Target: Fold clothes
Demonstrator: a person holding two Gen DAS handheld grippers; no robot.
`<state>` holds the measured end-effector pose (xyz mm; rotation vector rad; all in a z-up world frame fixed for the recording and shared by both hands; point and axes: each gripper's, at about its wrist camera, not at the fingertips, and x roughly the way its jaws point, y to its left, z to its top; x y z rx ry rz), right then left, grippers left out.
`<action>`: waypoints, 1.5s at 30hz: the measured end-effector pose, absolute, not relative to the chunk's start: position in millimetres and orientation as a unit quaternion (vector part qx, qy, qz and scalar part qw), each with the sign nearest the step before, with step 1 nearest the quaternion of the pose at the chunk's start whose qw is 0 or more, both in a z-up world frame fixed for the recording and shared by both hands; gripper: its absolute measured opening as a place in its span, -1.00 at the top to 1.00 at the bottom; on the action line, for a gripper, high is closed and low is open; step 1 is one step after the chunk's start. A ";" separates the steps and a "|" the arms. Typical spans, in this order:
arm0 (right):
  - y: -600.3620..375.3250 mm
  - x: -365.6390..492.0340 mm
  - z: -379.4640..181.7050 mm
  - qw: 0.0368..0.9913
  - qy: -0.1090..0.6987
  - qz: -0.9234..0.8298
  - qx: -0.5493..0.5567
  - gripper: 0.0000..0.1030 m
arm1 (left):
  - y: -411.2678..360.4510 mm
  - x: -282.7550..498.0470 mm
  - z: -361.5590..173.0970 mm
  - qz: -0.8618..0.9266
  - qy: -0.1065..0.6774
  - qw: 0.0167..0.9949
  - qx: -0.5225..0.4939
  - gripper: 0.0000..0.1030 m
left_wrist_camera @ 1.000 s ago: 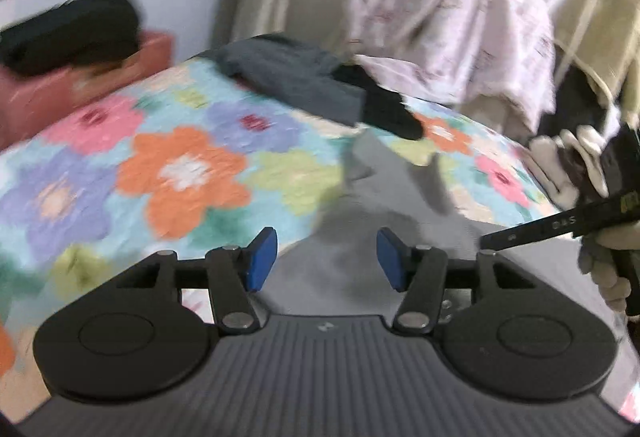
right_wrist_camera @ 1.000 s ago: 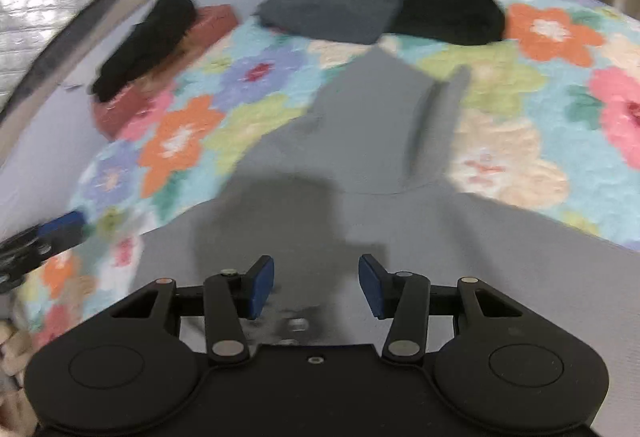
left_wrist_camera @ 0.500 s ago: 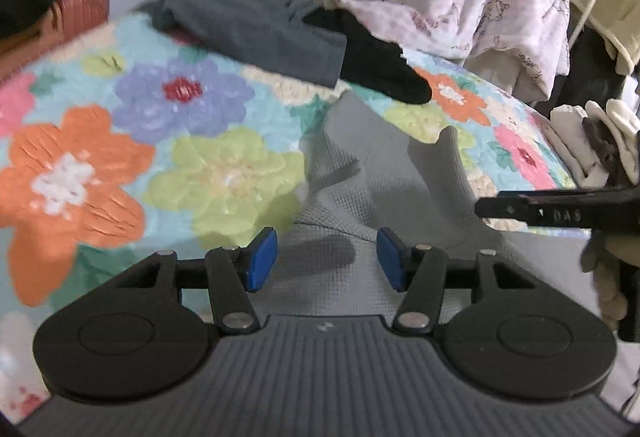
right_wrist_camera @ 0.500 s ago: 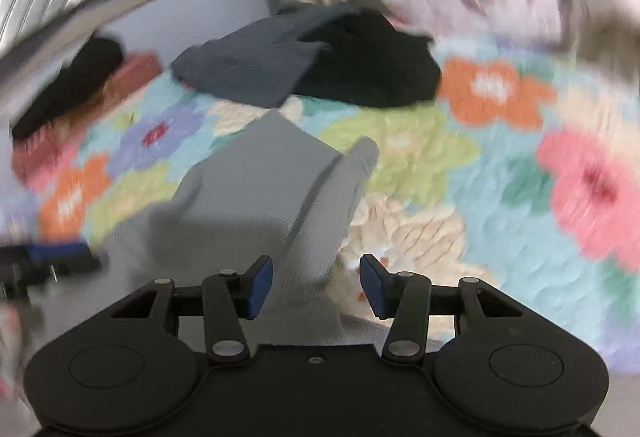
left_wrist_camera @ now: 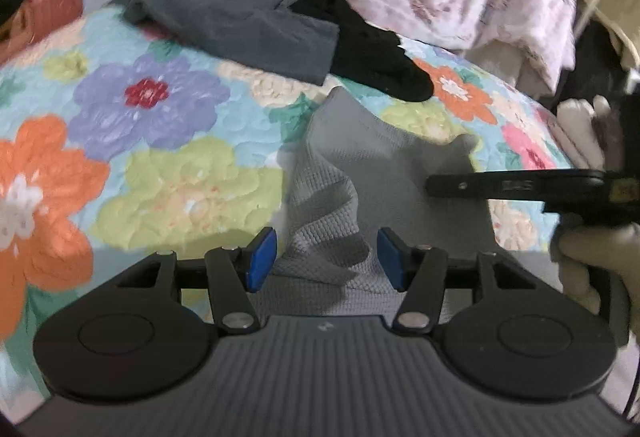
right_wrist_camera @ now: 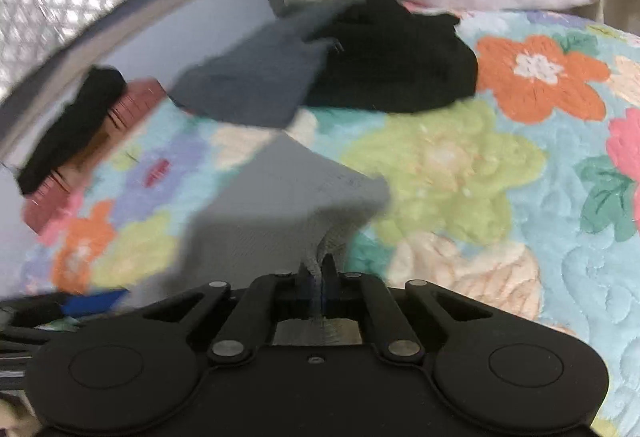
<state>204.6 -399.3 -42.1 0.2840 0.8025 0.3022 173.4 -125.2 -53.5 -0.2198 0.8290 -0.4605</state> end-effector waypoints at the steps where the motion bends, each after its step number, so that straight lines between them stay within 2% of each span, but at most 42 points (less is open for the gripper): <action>1: -396.8 194.5 -33.5 0.907 0.367 0.159 0.130 0.89 | -118.9 169.2 -50.2 -0.223 0.392 0.883 -0.126 -0.06; 6: -369.0 127.2 7.4 0.925 0.305 0.228 0.016 0.89 | -93.5 143.0 -33.3 -0.221 0.375 0.886 -0.161 -0.06; 11: -350.0 53.7 3.3 0.895 0.281 0.338 -0.070 0.89 | -79.7 107.4 -20.7 -0.215 0.368 0.889 -0.168 -0.07; 15: -347.0 18.3 -22.7 0.878 0.310 0.358 -0.072 0.89 | -87.5 77.3 -9.6 -0.224 0.358 0.897 -0.130 -0.12; 20: -343.9 -18.3 -30.1 0.882 0.292 0.363 -0.068 0.88 | -110.3 49.0 3.8 -0.266 0.354 0.891 -0.102 -0.15; 25: -316.6 -52.4 -14.0 0.897 0.273 0.313 -0.151 0.88 | -142.4 43.7 5.8 -0.297 0.358 0.882 -0.077 -0.25; 28: -313.9 -50.1 -16.7 0.896 0.286 0.318 -0.116 0.88 | -155.8 59.8 -11.3 -0.336 0.399 0.842 -0.135 -0.37; 30: -321.4 -46.2 -19.0 0.896 0.301 0.322 -0.066 0.87 | -158.5 66.2 -26.3 -0.338 0.424 0.821 -0.179 -0.35; 31: -325.5 -44.8 -19.4 0.895 0.306 0.321 -0.044 0.87 | -160.2 66.8 -31.9 -0.336 0.427 0.819 -0.184 -0.17; 32: -328.9 -45.5 -19.2 0.896 0.305 0.320 -0.039 0.88 | -161.2 65.6 -34.6 -0.333 0.422 0.825 -0.177 0.49; 33: -332.0 -46.4 -19.1 0.897 0.305 0.319 -0.036 0.88 | -160.7 63.8 -35.1 -0.328 0.416 0.831 -0.168 0.82; 34: -333.2 -48.3 -19.1 0.897 0.304 0.317 -0.044 0.88 | -159.8 62.0 -35.0 -0.322 0.411 0.838 -0.158 1.00; 39: -337.0 -64.4 -18.6 0.895 0.300 0.318 -0.088 0.88 | -132.6 25.4 -11.4 -0.269 0.337 0.893 -0.128 1.00; 45: -328.3 -75.1 -39.0 0.865 0.336 0.332 -0.167 0.79 | -93.0 -6.6 -19.0 -0.241 0.359 0.893 -0.128 0.95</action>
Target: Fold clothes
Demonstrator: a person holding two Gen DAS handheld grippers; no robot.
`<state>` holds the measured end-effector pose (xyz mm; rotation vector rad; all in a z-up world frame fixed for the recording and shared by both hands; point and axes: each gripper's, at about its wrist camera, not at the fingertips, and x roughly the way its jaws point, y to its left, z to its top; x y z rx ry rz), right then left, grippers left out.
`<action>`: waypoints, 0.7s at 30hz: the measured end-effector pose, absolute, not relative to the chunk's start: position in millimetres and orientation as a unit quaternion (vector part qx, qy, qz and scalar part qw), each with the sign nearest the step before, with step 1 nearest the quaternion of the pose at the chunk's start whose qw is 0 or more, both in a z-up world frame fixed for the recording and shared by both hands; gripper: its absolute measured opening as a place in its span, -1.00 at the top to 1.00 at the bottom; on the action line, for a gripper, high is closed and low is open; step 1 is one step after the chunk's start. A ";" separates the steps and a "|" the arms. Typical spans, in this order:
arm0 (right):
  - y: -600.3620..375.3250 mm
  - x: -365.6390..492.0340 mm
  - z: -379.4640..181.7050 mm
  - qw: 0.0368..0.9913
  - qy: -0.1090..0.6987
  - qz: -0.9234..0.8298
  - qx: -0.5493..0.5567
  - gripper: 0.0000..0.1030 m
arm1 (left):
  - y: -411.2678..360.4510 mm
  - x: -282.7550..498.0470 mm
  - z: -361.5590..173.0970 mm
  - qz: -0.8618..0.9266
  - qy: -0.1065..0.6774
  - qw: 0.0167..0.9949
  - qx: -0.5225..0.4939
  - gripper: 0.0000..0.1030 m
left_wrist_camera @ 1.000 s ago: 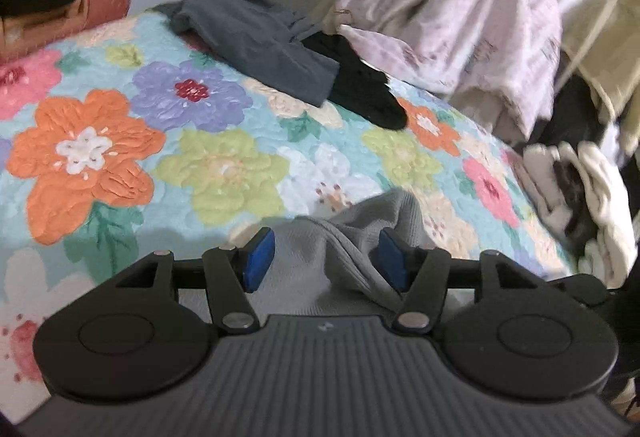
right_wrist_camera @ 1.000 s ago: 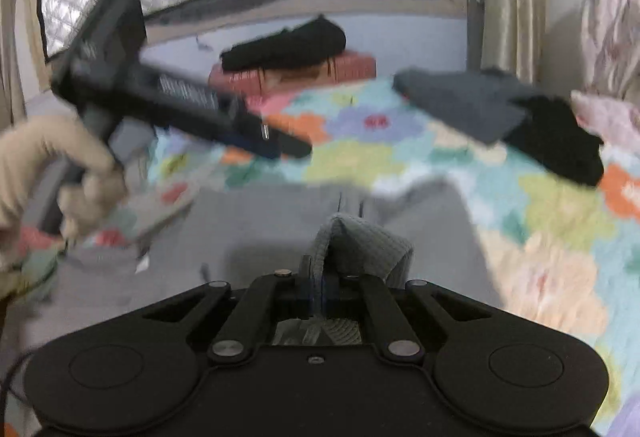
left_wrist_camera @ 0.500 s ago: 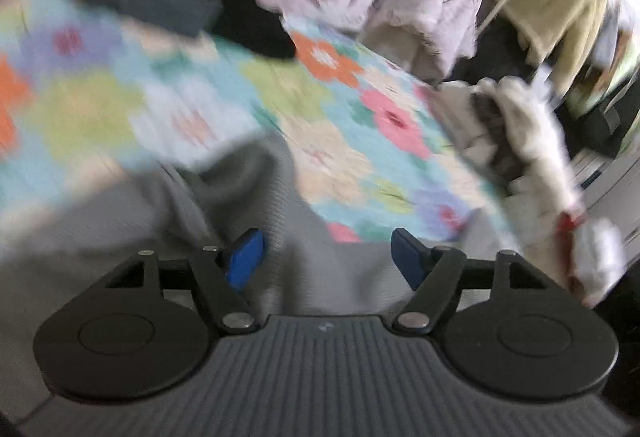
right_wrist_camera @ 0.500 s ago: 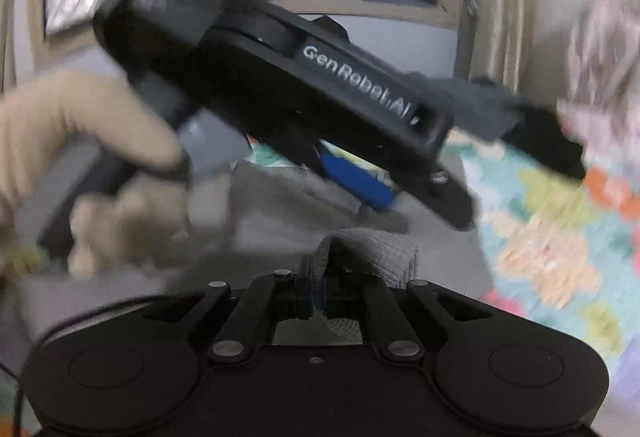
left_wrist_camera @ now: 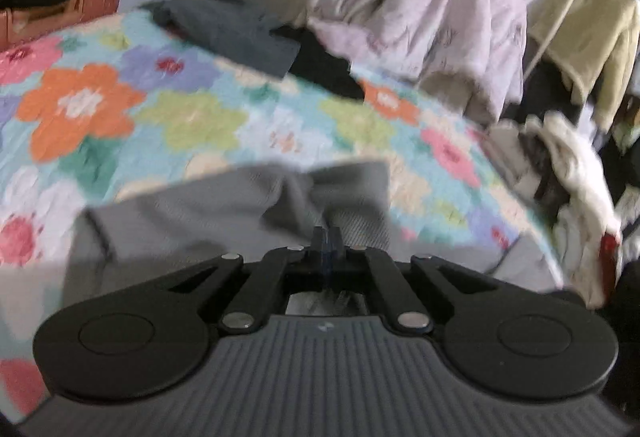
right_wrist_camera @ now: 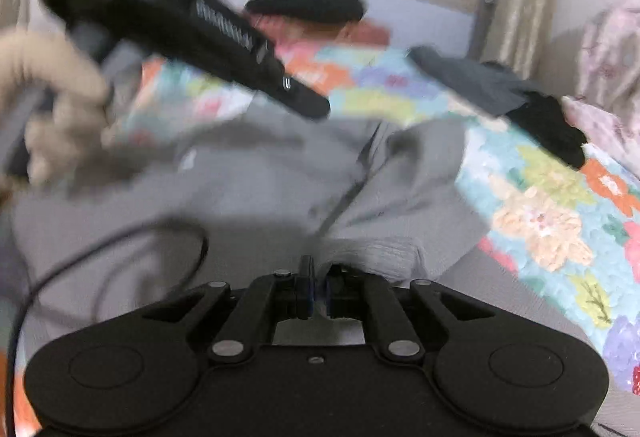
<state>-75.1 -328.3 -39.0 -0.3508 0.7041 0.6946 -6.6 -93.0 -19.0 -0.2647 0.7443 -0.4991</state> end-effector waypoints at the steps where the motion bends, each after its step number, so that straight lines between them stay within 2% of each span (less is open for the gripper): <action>1: -330.3 -75.9 -37.6 0.867 0.344 0.329 -0.147 0.74 | -91.7 -6.2 -21.4 -0.240 0.367 0.891 -0.120 0.95; 3: -340.4 -74.9 -27.6 0.872 0.357 0.329 -0.062 0.56 | -89.1 -5.4 -26.3 -0.239 0.383 0.886 -0.105 0.94; 5: -359.3 -71.5 -13.5 0.869 0.358 0.335 0.068 0.10 | -88.9 -1.0 -28.8 -0.252 0.400 0.875 -0.106 0.79; 6: -367.9 -69.8 -10.3 0.864 0.360 0.335 0.110 0.06 | -89.8 2.0 -29.2 -0.263 0.408 0.868 -0.107 0.73; 8: -384.2 -66.4 -4.2 0.849 0.364 0.334 0.187 0.02 | -91.5 6.9 -26.4 -0.276 0.413 0.862 -0.098 0.50; 9: -387.8 -65.2 -3.3 0.845 0.376 0.329 0.191 -0.02 | -92.4 9.2 -24.7 -0.282 0.414 0.861 -0.094 0.47; 12: -388.4 -74.8 -4.0 0.850 0.416 0.292 0.138 -0.07 | -94.6 13.9 -15.6 -0.293 0.401 0.863 -0.087 0.43; 16: -390.0 -83.9 -15.2 0.845 0.451 0.264 0.118 -0.07 | -113.8 15.9 -12.5 -0.323 0.390 0.859 -0.078 0.25; 17: -392.0 -83.9 -15.3 0.850 0.442 0.257 0.125 -0.07 | -120.2 16.1 -14.7 -0.329 0.391 0.856 -0.075 0.18; 21: -411.3 -88.4 -0.1 0.861 0.398 0.250 0.193 -0.07 | -147.5 19.9 -29.9 -0.341 0.399 0.850 -0.051 0.10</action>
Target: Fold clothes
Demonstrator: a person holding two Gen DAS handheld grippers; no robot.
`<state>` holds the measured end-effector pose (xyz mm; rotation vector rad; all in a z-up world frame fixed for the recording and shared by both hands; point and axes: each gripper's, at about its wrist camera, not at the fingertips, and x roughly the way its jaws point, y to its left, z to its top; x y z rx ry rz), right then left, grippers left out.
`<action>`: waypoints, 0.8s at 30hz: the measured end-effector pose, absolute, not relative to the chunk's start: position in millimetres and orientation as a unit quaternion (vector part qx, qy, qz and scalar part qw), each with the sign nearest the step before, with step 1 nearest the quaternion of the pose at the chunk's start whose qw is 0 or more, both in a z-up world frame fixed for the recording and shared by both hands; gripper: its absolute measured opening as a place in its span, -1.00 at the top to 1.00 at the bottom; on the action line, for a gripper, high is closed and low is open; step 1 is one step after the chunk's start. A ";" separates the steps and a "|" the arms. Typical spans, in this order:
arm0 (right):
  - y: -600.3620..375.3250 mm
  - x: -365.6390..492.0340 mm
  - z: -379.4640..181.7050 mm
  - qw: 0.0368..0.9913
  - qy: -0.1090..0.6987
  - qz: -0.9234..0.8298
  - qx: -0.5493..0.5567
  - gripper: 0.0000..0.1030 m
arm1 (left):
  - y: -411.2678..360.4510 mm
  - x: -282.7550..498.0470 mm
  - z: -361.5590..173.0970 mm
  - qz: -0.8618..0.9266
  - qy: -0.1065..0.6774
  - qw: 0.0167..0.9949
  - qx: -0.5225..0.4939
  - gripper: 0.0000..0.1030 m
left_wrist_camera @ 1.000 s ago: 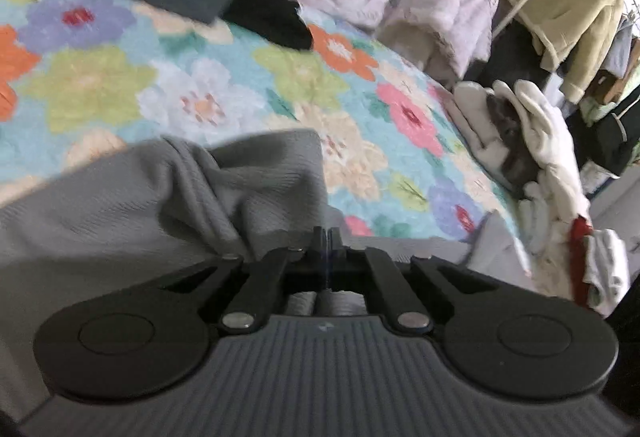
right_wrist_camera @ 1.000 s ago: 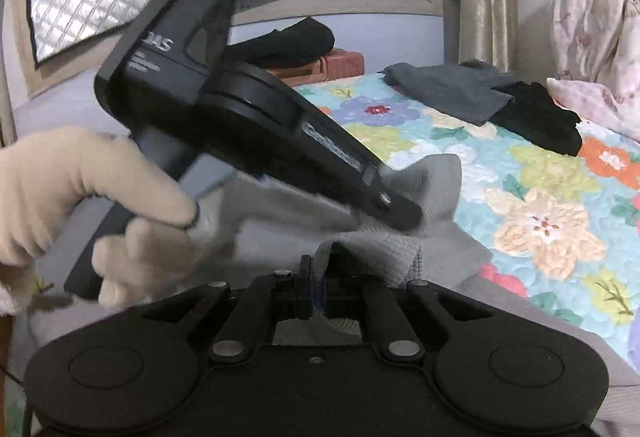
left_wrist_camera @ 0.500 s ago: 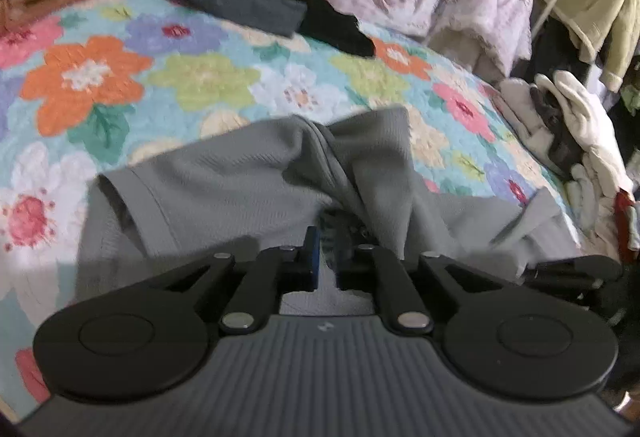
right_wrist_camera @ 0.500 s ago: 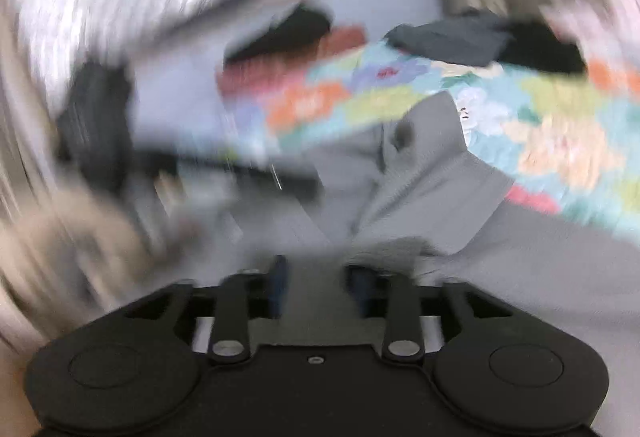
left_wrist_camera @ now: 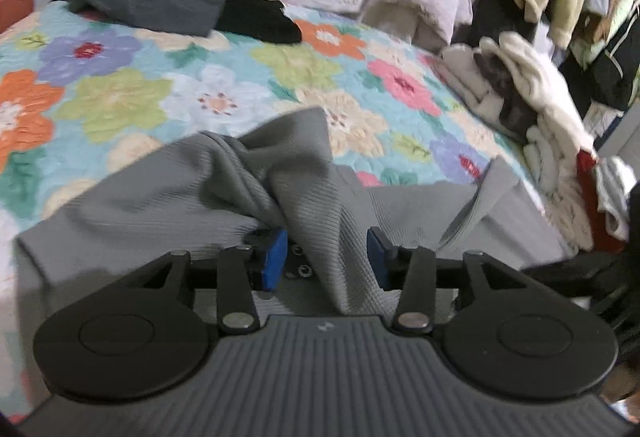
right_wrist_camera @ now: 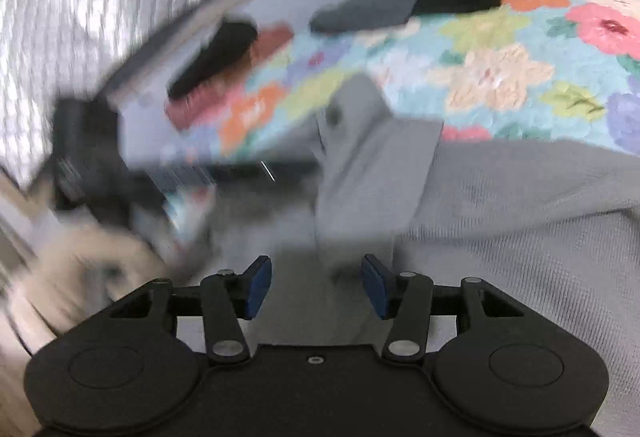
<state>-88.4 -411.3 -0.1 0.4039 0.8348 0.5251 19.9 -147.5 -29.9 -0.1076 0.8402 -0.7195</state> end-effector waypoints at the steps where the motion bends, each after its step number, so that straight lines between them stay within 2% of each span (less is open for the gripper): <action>1: -416.2 -87.2 3.6 0.863 0.387 0.248 0.208 -0.07 | -151.2 20.7 -34.0 -0.343 0.399 0.849 -0.049 0.03; 3: -422.1 -72.3 3.8 0.863 0.384 0.240 0.222 -0.07 | -156.3 21.6 -41.7 -0.346 0.397 0.849 -0.048 0.11; 5: -425.9 -57.4 -3.1 0.866 0.388 0.222 0.224 -0.08 | -161.4 22.5 -49.4 -0.348 0.396 0.848 -0.048 0.95; 12: -429.3 -0.1 -41.2 0.840 0.412 0.203 0.291 -0.08 | -143.1 13.2 -58.6 -0.337 0.388 0.854 -0.079 0.94; 17: -412.6 24.4 -62.2 0.839 0.428 0.181 0.282 -0.03 | -137.3 12.7 -66.1 -0.343 0.399 0.848 -0.066 0.94; 18: -409.8 25.3 -63.7 0.839 0.420 0.194 0.285 0.13 | -136.5 11.7 -66.0 -0.343 0.400 0.848 -0.064 0.94; 19: -406.8 26.0 -64.8 0.840 0.413 0.207 0.286 0.75 | -135.5 10.4 -64.5 -0.343 0.403 0.847 -0.059 0.93; 20: -403.0 25.2 -63.5 0.842 0.407 0.216 0.282 0.81 | -133.6 9.5 -61.6 -0.342 0.409 0.844 -0.055 0.89; 22: -396.8 17.1 -54.2 0.856 0.377 0.233 0.266 0.82 | -120.6 7.4 -48.6 -0.349 0.418 0.836 -0.072 0.85; 24: -387.5 5.7 -39.3 0.869 0.350 0.256 0.239 0.81 | -94.7 1.8 -32.1 -0.359 0.398 0.837 -0.111 0.63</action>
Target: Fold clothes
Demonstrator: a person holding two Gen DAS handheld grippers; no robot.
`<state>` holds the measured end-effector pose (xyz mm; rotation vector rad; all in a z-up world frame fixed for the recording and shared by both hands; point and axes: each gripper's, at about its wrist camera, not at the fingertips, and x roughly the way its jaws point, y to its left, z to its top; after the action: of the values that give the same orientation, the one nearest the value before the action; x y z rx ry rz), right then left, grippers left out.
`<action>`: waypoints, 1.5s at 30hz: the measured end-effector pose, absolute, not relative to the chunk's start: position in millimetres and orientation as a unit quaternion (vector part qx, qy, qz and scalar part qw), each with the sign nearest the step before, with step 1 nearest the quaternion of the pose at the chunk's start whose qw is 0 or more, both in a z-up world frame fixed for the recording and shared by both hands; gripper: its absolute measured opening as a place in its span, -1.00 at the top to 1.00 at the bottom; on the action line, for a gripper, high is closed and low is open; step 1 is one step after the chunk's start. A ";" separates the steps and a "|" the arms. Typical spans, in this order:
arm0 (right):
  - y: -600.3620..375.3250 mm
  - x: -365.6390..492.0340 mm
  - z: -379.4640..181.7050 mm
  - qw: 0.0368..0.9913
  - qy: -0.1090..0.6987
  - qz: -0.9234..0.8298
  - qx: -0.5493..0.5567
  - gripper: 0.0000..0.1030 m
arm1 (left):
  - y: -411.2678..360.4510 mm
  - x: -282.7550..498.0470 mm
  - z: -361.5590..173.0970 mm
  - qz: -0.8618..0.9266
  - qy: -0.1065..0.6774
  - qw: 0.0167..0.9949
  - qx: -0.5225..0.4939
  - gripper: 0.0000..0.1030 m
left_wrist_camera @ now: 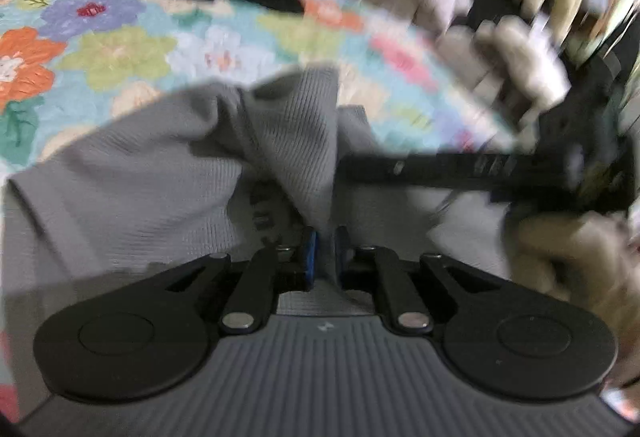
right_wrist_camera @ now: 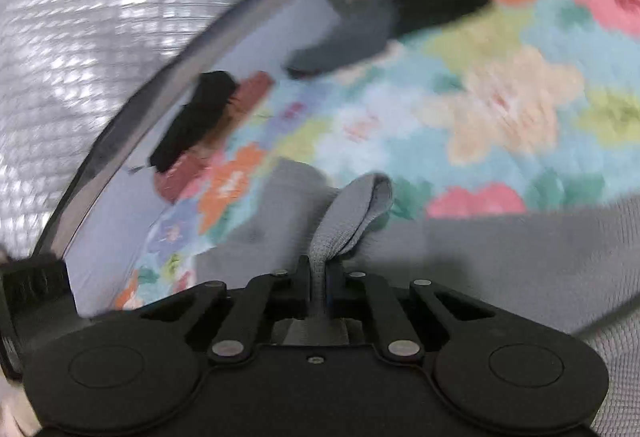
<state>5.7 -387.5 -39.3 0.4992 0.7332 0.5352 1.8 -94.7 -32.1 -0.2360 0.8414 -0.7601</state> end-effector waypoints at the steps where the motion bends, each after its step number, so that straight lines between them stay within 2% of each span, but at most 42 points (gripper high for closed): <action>1: -380.9 -1.2 -31.0 0.871 0.340 0.274 0.226 0.81 | -79.9 -0.6 -25.2 -0.358 0.389 0.839 -0.128 0.37; 2: -374.4 -8.1 -22.7 0.873 0.328 0.292 0.213 0.81 | -66.8 -1.5 -21.1 -0.354 0.384 0.842 -0.139 0.19; 5: -345.4 -30.3 0.0 0.868 0.322 0.349 0.147 0.81 | -31.2 6.0 -14.0 -0.340 0.379 0.847 -0.154 0.19; 8: -306.9 -45.4 3.0 0.844 0.371 0.381 0.067 0.81 | -6.1 21.6 -11.8 -0.307 0.373 0.860 -0.167 0.18; 10: -291.9 -51.0 -3.6 0.829 0.387 0.401 0.051 0.81 | 2.9 31.2 -13.6 -0.303 0.374 0.856 -0.188 0.17; 12: -286.1 -53.2 -12.4 0.819 0.404 0.403 0.056 0.81 | 0.9 39.9 -18.3 -0.310 0.380 0.849 -0.196 0.15; 17: -291.9 -59.4 -26.8 0.810 0.421 0.401 0.078 0.81 | -31.0 56.0 -34.8 -0.307 0.397 0.856 -0.126 0.10; 25: -309.3 -75.8 -38.4 0.778 0.460 0.421 0.078 0.81 | -50.8 80.4 -58.6 -0.313 0.425 0.829 -0.183 -0.07; 27: -315.9 -80.6 -39.4 0.774 0.468 0.420 0.078 0.81 | -50.2 82.4 -63.2 -0.325 0.418 0.823 -0.207 0.08; 28: -318.3 -80.7 -40.3 0.773 0.467 0.420 0.081 0.81 | -49.5 81.8 -65.2 -0.334 0.409 0.821 -0.219 0.66; 29: -320.7 -80.8 -40.9 0.773 0.467 0.421 0.085 0.81 | -48.6 80.9 -65.4 -0.335 0.401 0.822 -0.224 0.86; 35: -329.2 -76.5 -35.3 0.786 0.452 0.408 0.107 0.80 | -33.5 72.2 -48.4 -0.340 0.323 0.849 -0.242 0.87; 40: -324.6 -68.5 -40.9 0.797 0.458 0.384 0.086 0.77 | -22.1 69.0 -36.5 -0.317 0.270 0.885 -0.208 0.87; 45: -309.2 -65.8 -47.3 0.812 0.470 0.346 0.029 0.78 | 10.6 80.2 -46.0 -0.276 0.277 0.895 -0.213 0.87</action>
<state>-65.8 -309.2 -47.3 0.0622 1.0030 0.7393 80.2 10.6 -46.0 -0.4423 0.5736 -0.5724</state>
